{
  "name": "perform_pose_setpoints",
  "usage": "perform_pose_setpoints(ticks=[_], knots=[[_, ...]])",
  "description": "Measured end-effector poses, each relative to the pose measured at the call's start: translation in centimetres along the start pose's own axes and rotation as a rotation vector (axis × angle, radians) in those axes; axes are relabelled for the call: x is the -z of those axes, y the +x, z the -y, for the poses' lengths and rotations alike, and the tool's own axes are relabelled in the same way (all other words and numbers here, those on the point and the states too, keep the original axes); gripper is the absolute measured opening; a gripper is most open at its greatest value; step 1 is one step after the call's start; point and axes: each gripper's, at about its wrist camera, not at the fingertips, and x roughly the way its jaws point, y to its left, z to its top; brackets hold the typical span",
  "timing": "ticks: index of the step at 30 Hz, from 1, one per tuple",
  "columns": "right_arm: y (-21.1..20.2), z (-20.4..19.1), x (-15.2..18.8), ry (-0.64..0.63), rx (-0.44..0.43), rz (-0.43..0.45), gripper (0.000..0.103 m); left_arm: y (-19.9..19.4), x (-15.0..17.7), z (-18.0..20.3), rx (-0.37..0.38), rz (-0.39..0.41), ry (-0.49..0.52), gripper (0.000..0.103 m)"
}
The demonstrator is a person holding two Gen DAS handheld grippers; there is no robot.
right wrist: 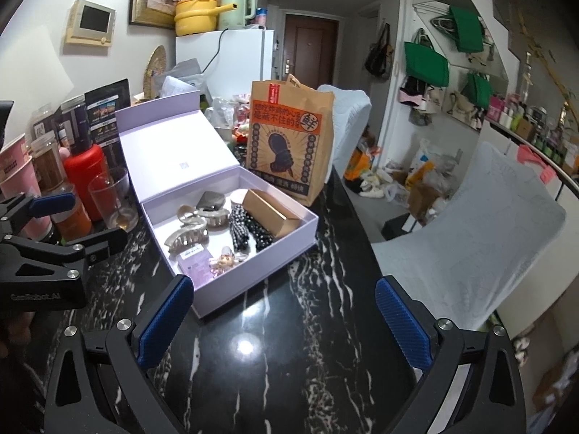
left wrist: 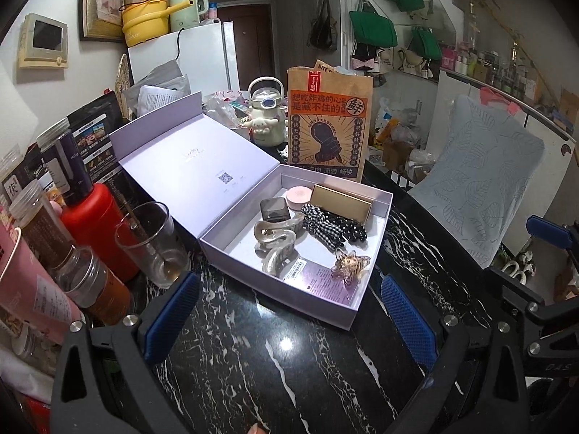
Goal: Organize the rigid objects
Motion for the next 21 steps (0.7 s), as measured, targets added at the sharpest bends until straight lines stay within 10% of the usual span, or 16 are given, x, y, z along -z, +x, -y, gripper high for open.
perform_pose_setpoints(ticks=[21], knots=[[-0.2, -1.9, 1.3, -0.022, -0.014, -0.03, 0.102, -0.2, 1.6, -0.9, -0.02, -0.047, -0.021, 0.102]])
